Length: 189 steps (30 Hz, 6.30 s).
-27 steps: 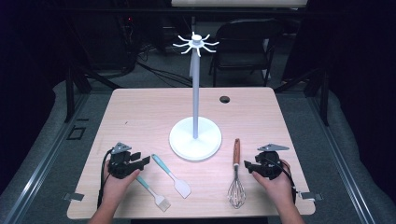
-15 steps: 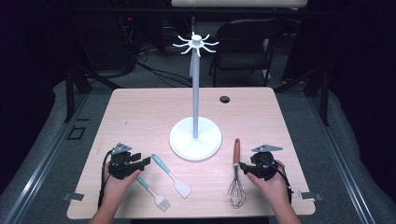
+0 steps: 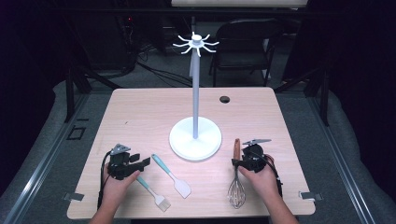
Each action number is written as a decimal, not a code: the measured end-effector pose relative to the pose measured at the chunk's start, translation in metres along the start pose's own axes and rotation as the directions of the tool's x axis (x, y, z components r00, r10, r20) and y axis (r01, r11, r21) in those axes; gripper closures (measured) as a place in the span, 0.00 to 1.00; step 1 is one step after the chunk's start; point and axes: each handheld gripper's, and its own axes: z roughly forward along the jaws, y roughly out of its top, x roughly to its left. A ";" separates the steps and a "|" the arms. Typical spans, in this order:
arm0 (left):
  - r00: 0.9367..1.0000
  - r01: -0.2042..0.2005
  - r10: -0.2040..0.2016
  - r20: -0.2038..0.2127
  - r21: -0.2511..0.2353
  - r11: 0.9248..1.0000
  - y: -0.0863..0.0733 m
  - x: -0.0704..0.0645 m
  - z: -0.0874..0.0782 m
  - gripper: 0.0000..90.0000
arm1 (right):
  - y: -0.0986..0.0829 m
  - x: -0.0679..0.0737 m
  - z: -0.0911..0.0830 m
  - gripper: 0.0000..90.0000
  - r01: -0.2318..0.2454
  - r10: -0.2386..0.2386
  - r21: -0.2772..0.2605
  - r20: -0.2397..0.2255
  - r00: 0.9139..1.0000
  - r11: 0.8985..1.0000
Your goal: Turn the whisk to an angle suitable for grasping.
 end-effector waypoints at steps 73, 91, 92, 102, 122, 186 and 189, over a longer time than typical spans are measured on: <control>0.999 0.032 -0.032 0.018 0.003 0.999 -0.001 0.001 -0.001 0.55 | -0.013 -0.030 -0.017 0.95 -0.126 0.128 0.208 0.006 0.992 0.970; 0.999 0.026 -0.026 0.032 -0.014 1.000 0.000 -0.004 -0.001 0.55 | -0.016 -0.031 -0.024 0.95 -0.135 0.140 0.157 -0.022 0.990 0.978; 0.999 0.022 -0.022 0.034 -0.014 1.000 0.000 -0.004 -0.001 0.55 | -0.016 -0.031 -0.026 0.95 -0.126 0.131 0.159 -0.022 0.991 0.979; 0.998 0.001 0.000 0.069 -0.016 1.000 0.005 -0.016 0.000 0.53 | -0.008 -0.016 -0.036 0.95 -0.056 0.064 0.112 -0.073 0.995 0.992; 0.970 -0.037 0.052 0.238 -0.066 0.997 0.046 -0.079 0.002 0.52 | 0.013 0.064 -0.056 0.95 0.240 -0.253 -0.092 -0.172 0.952 0.966; 0.861 0.048 -0.010 0.508 -0.061 0.997 0.066 -0.163 0.056 0.77 | 0.004 0.082 -0.049 0.88 0.238 -0.288 -0.222 -0.228 0.930 0.945; 0.869 0.036 0.006 0.494 -0.075 0.997 0.070 -0.161 0.050 0.78 | 0.004 0.081 -0.055 0.87 0.244 -0.294 -0.222 -0.232 0.927 0.944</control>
